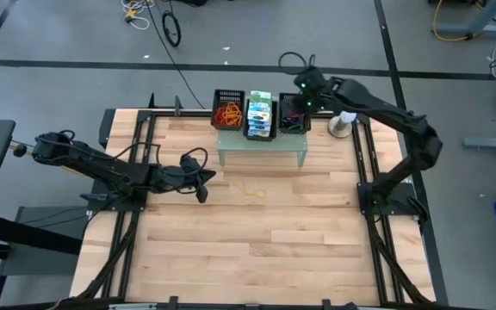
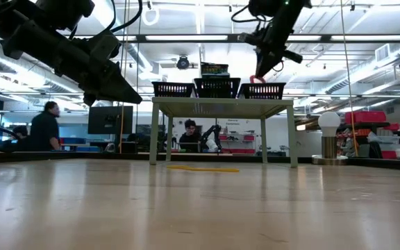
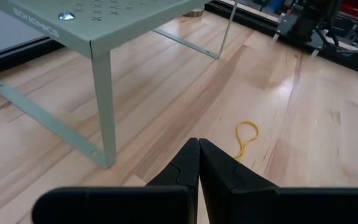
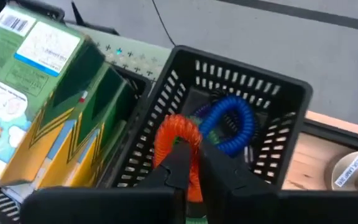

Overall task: Pick & Place Office Desk Supplies
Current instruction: Put the orange spring bracelet into the right black bin on the shelf, then put the yellow rubber band into the left black bin on the shelf

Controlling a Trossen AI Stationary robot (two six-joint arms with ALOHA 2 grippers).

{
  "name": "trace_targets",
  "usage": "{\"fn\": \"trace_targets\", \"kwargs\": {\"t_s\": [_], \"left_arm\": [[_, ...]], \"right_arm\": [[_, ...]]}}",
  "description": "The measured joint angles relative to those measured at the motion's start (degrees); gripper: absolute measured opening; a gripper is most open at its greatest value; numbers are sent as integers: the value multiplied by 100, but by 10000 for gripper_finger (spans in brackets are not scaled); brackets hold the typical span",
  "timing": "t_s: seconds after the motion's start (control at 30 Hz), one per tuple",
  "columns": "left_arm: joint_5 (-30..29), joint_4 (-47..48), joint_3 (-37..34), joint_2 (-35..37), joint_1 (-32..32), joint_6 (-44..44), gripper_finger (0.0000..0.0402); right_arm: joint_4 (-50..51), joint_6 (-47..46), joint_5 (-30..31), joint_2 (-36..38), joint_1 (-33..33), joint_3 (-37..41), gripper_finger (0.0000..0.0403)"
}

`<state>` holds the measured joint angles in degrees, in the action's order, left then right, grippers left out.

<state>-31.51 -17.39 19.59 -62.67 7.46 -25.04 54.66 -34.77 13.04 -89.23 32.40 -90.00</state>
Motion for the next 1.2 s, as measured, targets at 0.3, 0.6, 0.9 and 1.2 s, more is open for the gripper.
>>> {"fn": "trace_targets", "kwargs": {"t_s": [0.3, 0.6, 0.9, 1.2], "left_arm": [[164, -54, 0, 0, 0, 104, 11], [980, -85, 0, -9, 6, 140, 11], [1338, -74, 15, -164, 46, 92, 7], [1117, 749, 1078, -1573, 269, -214, 5]], "right_arm": [[90, 83, -11, -88, -45, -62, 108], [167, 388, -277, 353, -311, -78, 163], [-1366, 1227, 390, 2279, -1562, 2171, 9], [-2760, 1474, -17, 4257, -2221, 4373, 11]]}}
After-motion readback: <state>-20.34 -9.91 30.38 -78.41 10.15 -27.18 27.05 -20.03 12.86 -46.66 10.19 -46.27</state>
